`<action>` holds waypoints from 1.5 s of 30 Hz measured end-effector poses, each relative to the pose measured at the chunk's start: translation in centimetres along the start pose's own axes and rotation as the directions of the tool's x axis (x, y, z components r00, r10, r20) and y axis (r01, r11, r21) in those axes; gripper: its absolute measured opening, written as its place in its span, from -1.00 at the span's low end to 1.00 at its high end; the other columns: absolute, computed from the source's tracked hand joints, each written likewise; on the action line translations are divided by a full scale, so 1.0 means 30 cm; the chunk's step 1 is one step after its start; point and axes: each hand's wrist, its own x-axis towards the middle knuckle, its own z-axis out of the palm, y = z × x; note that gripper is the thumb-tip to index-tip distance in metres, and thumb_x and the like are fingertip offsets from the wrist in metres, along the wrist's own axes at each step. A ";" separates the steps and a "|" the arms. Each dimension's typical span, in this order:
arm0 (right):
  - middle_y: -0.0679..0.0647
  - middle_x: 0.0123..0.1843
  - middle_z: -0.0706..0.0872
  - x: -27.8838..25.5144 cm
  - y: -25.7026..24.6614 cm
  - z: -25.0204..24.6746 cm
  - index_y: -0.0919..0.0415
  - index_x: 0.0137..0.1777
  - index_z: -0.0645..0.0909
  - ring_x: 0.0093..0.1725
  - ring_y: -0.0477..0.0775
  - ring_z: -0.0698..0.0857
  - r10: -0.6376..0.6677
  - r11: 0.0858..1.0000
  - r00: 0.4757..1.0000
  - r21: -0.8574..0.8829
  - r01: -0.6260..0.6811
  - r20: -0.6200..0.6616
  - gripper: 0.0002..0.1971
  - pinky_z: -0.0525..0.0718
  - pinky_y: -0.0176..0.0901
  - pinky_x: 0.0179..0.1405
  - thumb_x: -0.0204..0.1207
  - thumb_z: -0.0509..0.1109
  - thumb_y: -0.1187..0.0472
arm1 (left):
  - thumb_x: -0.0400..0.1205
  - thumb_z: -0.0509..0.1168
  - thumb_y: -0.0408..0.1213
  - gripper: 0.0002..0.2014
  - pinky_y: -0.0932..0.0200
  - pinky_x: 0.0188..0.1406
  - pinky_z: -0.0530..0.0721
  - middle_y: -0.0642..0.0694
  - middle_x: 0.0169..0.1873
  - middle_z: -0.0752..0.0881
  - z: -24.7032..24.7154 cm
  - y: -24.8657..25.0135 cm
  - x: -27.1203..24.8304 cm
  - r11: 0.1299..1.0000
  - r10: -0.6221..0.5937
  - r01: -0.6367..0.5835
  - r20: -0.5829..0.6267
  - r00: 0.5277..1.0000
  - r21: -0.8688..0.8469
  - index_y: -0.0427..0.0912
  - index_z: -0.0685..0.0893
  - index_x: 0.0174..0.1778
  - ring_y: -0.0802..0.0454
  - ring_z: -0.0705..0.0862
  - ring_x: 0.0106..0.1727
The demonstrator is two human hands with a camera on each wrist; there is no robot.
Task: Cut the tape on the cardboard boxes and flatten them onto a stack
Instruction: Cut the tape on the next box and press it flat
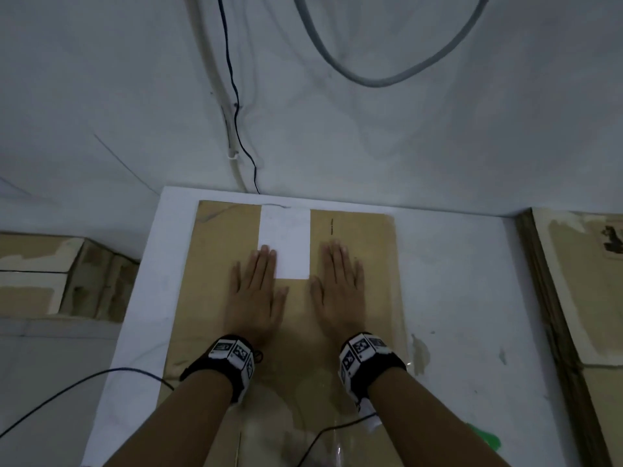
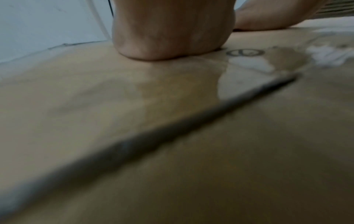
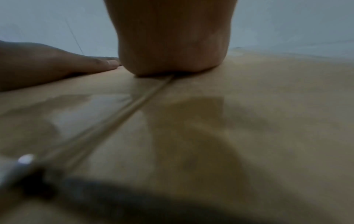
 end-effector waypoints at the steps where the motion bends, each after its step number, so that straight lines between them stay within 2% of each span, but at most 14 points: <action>1: 0.07 0.78 -0.03 -0.002 -0.001 0.000 0.17 0.75 -0.01 0.75 0.03 -0.11 0.003 1.000 1.000 -0.001 -0.003 0.001 -0.37 -0.08 0.22 0.71 0.73 -0.13 -0.08 | 0.70 -0.05 0.03 -0.34 -0.23 0.65 -0.05 -0.13 0.69 0.07 0.001 0.000 -0.002 1.000 0.006 -0.006 -0.020 1.000 -0.005 -0.25 0.09 0.69 -0.04 0.01 0.71; 3: 0.08 0.77 0.01 -0.005 -0.004 -0.003 0.17 0.75 0.03 0.75 0.03 -0.07 0.003 1.000 1.000 0.007 -0.003 -0.003 -0.37 -0.04 0.23 0.71 0.73 -0.10 -0.08 | 0.69 -0.02 0.02 -0.33 -0.22 0.65 -0.05 -0.13 0.69 0.11 0.004 -0.006 -0.002 1.000 0.006 -0.007 -0.039 0.999 -0.020 -0.24 0.12 0.69 -0.04 0.04 0.71; 5: 0.10 0.75 0.13 -0.003 -0.004 -0.009 0.18 0.72 0.14 0.74 0.06 0.05 0.004 0.999 0.999 0.036 -0.003 -0.032 -0.37 0.03 0.25 0.69 0.71 -0.03 -0.07 | 0.66 0.03 0.02 -0.34 -0.24 0.63 0.03 -0.18 0.63 0.28 0.007 -0.005 0.008 1.000 -0.005 0.004 -0.051 0.999 -0.020 -0.27 0.26 0.64 -0.09 0.19 0.66; 7: 0.10 0.72 0.22 0.024 0.002 -0.017 0.18 0.70 0.20 0.72 0.09 0.14 0.005 0.998 0.999 0.068 -0.003 -0.034 -0.35 0.08 0.27 0.67 0.66 0.05 -0.09 | 0.63 0.08 0.01 -0.41 -0.25 0.47 0.27 -0.28 0.41 0.54 0.000 0.003 0.047 1.000 -0.012 0.013 -0.099 0.995 0.003 -0.33 0.51 0.45 -0.24 0.47 0.42; 9: 0.10 0.74 0.17 0.071 0.011 -0.023 0.15 0.72 0.15 0.72 0.09 0.11 0.001 0.997 1.000 0.075 0.000 -0.010 -0.29 0.02 0.28 0.68 0.62 0.04 -0.15 | 0.62 0.12 0.02 -0.48 -0.20 0.28 0.39 -0.30 0.22 0.62 -0.010 0.001 0.115 1.000 -0.015 0.013 -0.144 0.990 -0.011 -0.33 0.60 0.28 -0.31 0.58 0.18; 11: 0.06 0.77 0.03 0.135 0.018 -0.033 0.10 0.75 0.00 0.75 0.06 -0.04 0.003 0.999 0.999 0.053 -0.005 0.037 -0.23 -0.10 0.28 0.69 0.60 -0.02 -0.23 | 0.59 0.12 0.10 -0.38 -0.20 0.36 0.32 -0.29 0.36 0.55 -0.023 -0.020 0.181 1.000 -0.013 0.014 -0.113 0.993 0.003 -0.30 0.51 0.42 -0.32 0.52 0.33; 14: -0.02 0.78 -0.13 0.198 0.026 -0.038 0.02 0.76 -0.14 0.75 0.01 -0.18 0.052 0.998 0.995 0.025 -0.054 0.081 -0.16 -0.30 0.30 0.67 0.55 -0.09 -0.35 | 0.53 0.04 0.35 -0.10 -0.27 0.58 -0.06 -0.17 0.68 0.13 -0.024 -0.064 0.241 0.995 -0.055 0.055 0.005 0.998 0.079 -0.13 0.11 0.70 -0.18 0.11 0.67; 18: -0.02 0.78 -0.17 0.209 0.026 -0.033 -0.03 0.76 -0.17 0.75 0.01 -0.20 0.096 0.995 0.991 -0.016 -0.095 0.098 -0.15 -0.34 0.38 0.62 0.52 -0.13 -0.40 | 0.46 -0.09 0.47 0.00 -0.32 0.59 -0.19 -0.12 0.71 -0.03 -0.023 -0.062 0.263 0.987 -0.096 0.087 0.063 0.993 0.132 -0.08 -0.05 0.72 -0.11 -0.04 0.71; 21: -0.02 0.77 -0.26 0.228 0.033 -0.059 -0.04 0.75 -0.24 0.74 0.01 -0.26 0.094 0.995 0.975 -0.002 -0.095 0.202 -0.17 -0.40 0.35 0.58 0.59 -0.07 -0.37 | 0.46 -0.15 0.48 0.00 -0.30 0.60 -0.25 -0.10 0.70 -0.12 -0.026 -0.070 0.273 0.984 -0.105 0.087 0.109 0.988 0.157 -0.08 -0.14 0.72 -0.09 -0.12 0.71; 25: 0.00 0.77 -0.25 0.188 0.075 -0.120 -0.05 0.75 -0.19 0.73 -0.01 -0.27 0.027 0.992 0.961 0.108 -0.059 0.277 -0.29 -0.33 0.25 0.67 0.72 0.08 -0.13 | 0.58 -0.19 0.34 -0.11 -0.20 0.65 -0.18 -0.15 0.70 -0.02 -0.042 -0.068 0.198 0.996 -0.086 0.080 0.115 0.990 0.050 -0.21 -0.04 0.71 -0.11 -0.06 0.71; 30: 0.00 0.78 -0.20 -0.090 0.145 -0.121 -0.06 0.75 -0.17 0.73 -0.06 -0.27 0.071 0.988 0.977 0.123 -0.097 0.199 -0.36 -0.27 0.18 0.70 0.73 -0.12 -0.19 | 0.72 -0.22 0.13 -0.32 -0.15 0.66 -0.16 -0.12 0.70 0.00 -0.047 -0.061 -0.103 0.992 -0.121 0.120 0.039 0.992 0.024 -0.19 0.01 0.71 -0.06 -0.07 0.71; 36: 0.07 0.78 -0.11 -0.431 0.177 -0.107 -0.08 0.75 -0.14 0.75 0.11 -0.15 0.254 0.966 0.962 0.029 -0.258 0.095 -0.37 -0.25 0.27 0.67 0.71 -0.19 -0.20 | 0.71 -0.18 0.14 -0.35 -0.38 0.61 -0.20 -0.10 0.71 -0.08 -0.067 -0.051 -0.408 0.936 -0.350 0.349 0.007 0.937 0.053 0.00 -0.07 0.72 -0.13 -0.15 0.71; 40: 0.12 0.77 -0.05 -0.479 0.178 -0.084 -0.03 0.76 -0.08 0.75 0.14 -0.09 0.255 0.967 0.966 -0.011 -0.255 0.047 -0.38 -0.12 0.33 0.68 0.73 -0.18 -0.17 | 0.69 -0.20 0.16 -0.33 -0.43 0.59 -0.17 -0.16 0.71 -0.08 -0.058 -0.057 -0.446 0.924 -0.375 0.370 0.044 0.926 0.097 -0.01 -0.09 0.72 -0.21 -0.16 0.70; 45: 0.07 0.78 -0.15 -0.480 0.196 -0.082 -0.05 0.76 -0.11 0.75 0.07 -0.20 0.215 0.973 0.974 0.062 -0.220 0.073 -0.40 -0.20 0.32 0.67 0.70 -0.24 -0.07 | 0.70 -0.23 0.06 -0.38 -0.45 0.58 -0.09 -0.20 0.70 -0.03 -0.059 -0.075 -0.437 0.937 -0.347 0.342 0.073 0.935 0.075 -0.03 -0.01 0.72 -0.27 -0.09 0.69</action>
